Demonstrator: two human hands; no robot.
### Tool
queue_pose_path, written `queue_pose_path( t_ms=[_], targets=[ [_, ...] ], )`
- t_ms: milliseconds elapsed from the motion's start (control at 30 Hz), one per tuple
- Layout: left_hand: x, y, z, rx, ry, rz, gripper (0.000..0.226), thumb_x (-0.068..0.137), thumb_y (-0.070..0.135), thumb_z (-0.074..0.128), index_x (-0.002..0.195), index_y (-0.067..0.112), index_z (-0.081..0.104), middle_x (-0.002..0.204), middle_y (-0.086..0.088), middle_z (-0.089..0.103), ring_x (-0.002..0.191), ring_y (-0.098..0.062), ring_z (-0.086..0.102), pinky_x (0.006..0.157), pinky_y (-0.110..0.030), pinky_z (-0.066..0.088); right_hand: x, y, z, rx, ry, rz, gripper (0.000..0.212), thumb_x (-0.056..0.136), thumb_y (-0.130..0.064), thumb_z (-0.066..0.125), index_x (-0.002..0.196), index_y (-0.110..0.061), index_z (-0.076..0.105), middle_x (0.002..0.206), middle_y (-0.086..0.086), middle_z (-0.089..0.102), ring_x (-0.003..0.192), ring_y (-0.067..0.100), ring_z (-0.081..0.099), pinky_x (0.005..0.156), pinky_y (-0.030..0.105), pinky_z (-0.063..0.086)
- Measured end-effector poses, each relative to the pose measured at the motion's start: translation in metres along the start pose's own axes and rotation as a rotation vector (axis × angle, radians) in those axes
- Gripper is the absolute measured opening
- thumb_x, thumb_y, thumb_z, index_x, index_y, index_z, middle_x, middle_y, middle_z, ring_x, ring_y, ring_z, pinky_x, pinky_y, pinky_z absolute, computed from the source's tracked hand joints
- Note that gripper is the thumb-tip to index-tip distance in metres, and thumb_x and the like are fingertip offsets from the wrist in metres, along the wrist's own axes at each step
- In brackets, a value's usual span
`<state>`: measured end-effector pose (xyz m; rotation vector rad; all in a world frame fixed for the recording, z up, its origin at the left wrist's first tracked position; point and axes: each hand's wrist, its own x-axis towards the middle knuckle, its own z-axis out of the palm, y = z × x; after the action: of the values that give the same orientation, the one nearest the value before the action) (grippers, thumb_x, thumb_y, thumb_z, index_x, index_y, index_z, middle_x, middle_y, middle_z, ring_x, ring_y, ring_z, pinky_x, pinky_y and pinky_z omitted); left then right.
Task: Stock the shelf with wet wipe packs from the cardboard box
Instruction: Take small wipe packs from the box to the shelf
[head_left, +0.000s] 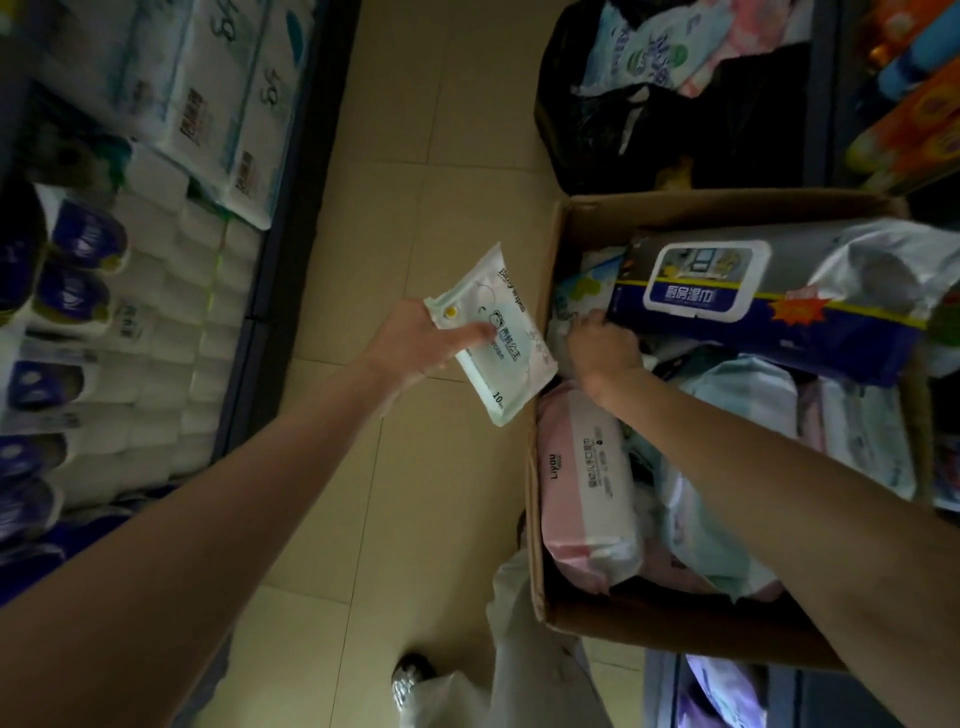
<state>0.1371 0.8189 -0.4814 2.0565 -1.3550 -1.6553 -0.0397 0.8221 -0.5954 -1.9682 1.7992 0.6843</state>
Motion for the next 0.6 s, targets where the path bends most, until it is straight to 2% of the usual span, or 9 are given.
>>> queue_pose_path(
  t_ms=[67,133,233,300,333,400,467,500,600],
  targets=[
    [-0.009,0.003,-0.006,0.019,-0.023,-0.015,0.013,0.079,0.025,0.070,0.089,0.017,0.065,0.095,-0.004,0.069,0.091,-0.021,0.063,0.078,-0.029,0.053,-0.016,-0.002,-0.015,-0.061,-0.035,-0.015,0.035,0.092,-0.004,0.048,0.127,0.000,0.048,0.125,0.019,0.047,0.110,0.033,0.055,0.083,0.037,0.049],
    [-0.019,0.008,-0.015,0.057,-0.022,-0.025,0.024,0.078,0.026,0.071,0.097,0.011,0.067,0.100,-0.010,0.070,0.087,-0.022,0.063,0.083,-0.035,0.053,-0.037,0.006,-0.044,-0.030,-0.043,0.022,0.035,0.092,-0.005,0.049,0.127,-0.002,0.049,0.127,0.018,0.046,0.111,0.032,0.055,0.085,0.037,0.048],
    [-0.037,0.024,-0.035,0.061,0.057,-0.025,0.035,0.079,0.024,0.071,0.107,0.005,0.062,0.089,-0.004,0.063,0.072,-0.013,0.054,0.065,-0.023,0.045,-0.065,0.024,-0.104,0.117,0.097,0.062,0.032,0.090,-0.009,0.051,0.122,-0.006,0.052,0.126,0.017,0.045,0.110,0.036,0.054,0.084,0.040,0.045],
    [-0.052,0.035,-0.055,0.038,0.117,-0.016,0.036,0.082,0.021,0.068,0.112,0.004,0.059,0.093,-0.005,0.061,0.078,-0.015,0.053,0.059,-0.019,0.039,-0.082,0.029,-0.154,0.332,0.244,0.044,0.028,0.088,-0.019,0.058,0.113,-0.007,0.057,0.118,0.014,0.051,0.106,0.034,0.055,0.082,0.038,0.045],
    [-0.060,0.040,-0.066,0.028,0.138,0.003,0.036,0.082,0.021,0.068,0.113,0.003,0.058,0.095,-0.006,0.061,0.079,-0.015,0.053,0.058,-0.018,0.038,-0.091,0.028,-0.180,0.500,0.265,0.011,0.028,0.085,-0.021,0.062,0.108,-0.005,0.060,0.112,0.012,0.057,0.101,0.031,0.058,0.081,0.037,0.047],
    [-0.077,0.050,-0.093,0.026,0.168,0.053,0.030,0.083,0.022,0.068,0.107,0.006,0.061,0.086,-0.002,0.059,0.068,-0.011,0.050,0.053,-0.018,0.035,-0.112,0.016,-0.231,0.900,0.118,-0.095,0.026,0.081,-0.019,0.068,0.103,-0.004,0.065,0.092,0.006,0.066,0.079,0.019,0.062,0.066,0.030,0.048],
    [-0.096,0.056,-0.125,0.031,0.162,0.101,0.016,0.082,0.025,0.068,0.093,0.015,0.062,0.077,0.003,0.058,0.062,-0.008,0.048,0.052,-0.018,0.034,-0.137,-0.008,-0.269,1.122,-0.116,-0.228,0.025,0.083,-0.016,0.067,0.105,-0.004,0.065,0.076,-0.001,0.064,0.051,0.004,0.051,0.043,0.016,0.032],
    [-0.107,0.057,-0.141,0.028,0.134,0.121,0.012,0.082,0.027,0.068,0.086,0.018,0.060,0.074,0.005,0.057,0.062,-0.007,0.048,0.053,-0.018,0.035,-0.148,-0.023,-0.282,1.163,-0.175,-0.283,0.026,0.085,-0.017,0.065,0.108,-0.004,0.064,0.077,-0.002,0.063,0.044,0.000,0.046,0.038,0.012,0.025],
    [-0.143,0.054,-0.191,0.021,0.040,0.169,0.009,0.081,0.029,0.067,0.085,0.025,0.060,0.080,0.006,0.059,0.070,-0.009,0.050,0.061,-0.021,0.038,-0.177,-0.072,-0.305,1.211,-0.195,-0.365,0.027,0.089,-0.023,0.060,0.110,-0.008,0.063,0.103,0.003,0.068,0.044,-0.004,0.053,0.033,0.007,0.030]
  ],
)
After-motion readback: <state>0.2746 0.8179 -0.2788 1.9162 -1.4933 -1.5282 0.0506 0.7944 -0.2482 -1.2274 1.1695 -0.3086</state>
